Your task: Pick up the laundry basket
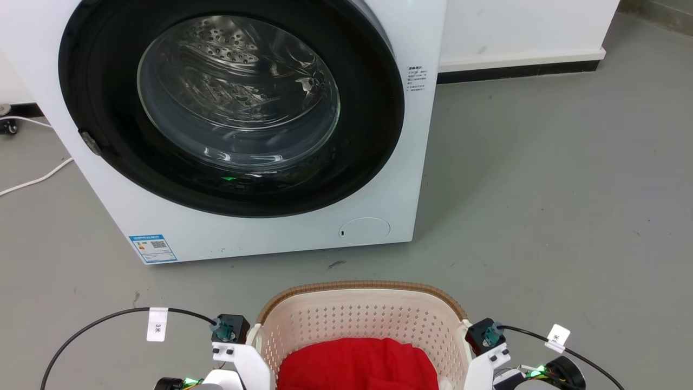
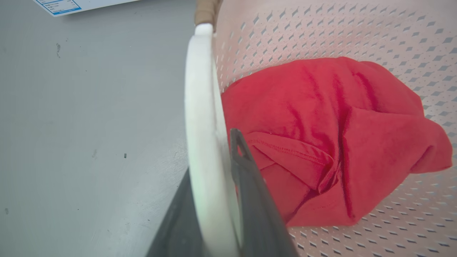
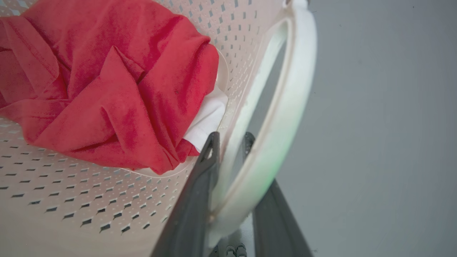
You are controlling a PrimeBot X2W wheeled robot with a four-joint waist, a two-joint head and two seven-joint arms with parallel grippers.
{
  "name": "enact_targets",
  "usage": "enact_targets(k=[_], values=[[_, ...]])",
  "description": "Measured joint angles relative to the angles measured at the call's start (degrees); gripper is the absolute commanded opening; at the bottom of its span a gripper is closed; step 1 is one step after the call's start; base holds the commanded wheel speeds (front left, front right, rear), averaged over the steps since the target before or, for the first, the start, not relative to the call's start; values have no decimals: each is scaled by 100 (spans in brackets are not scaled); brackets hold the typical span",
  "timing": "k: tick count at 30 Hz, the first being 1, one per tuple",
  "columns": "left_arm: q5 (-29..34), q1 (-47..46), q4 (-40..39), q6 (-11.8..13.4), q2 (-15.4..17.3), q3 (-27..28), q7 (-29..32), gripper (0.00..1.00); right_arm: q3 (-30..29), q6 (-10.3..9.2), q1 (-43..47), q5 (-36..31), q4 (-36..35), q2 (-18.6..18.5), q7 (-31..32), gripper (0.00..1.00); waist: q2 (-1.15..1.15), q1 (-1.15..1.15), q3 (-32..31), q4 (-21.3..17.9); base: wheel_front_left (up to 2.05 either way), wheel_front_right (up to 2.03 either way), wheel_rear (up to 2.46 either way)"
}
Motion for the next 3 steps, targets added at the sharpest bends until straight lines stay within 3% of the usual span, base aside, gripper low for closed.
enact_targets(k=[3], values=[[-26,0,3,0,1,-26,-5,0,13,0,0,11,0,-2,5,0,0,0,0,1,0,0,0]])
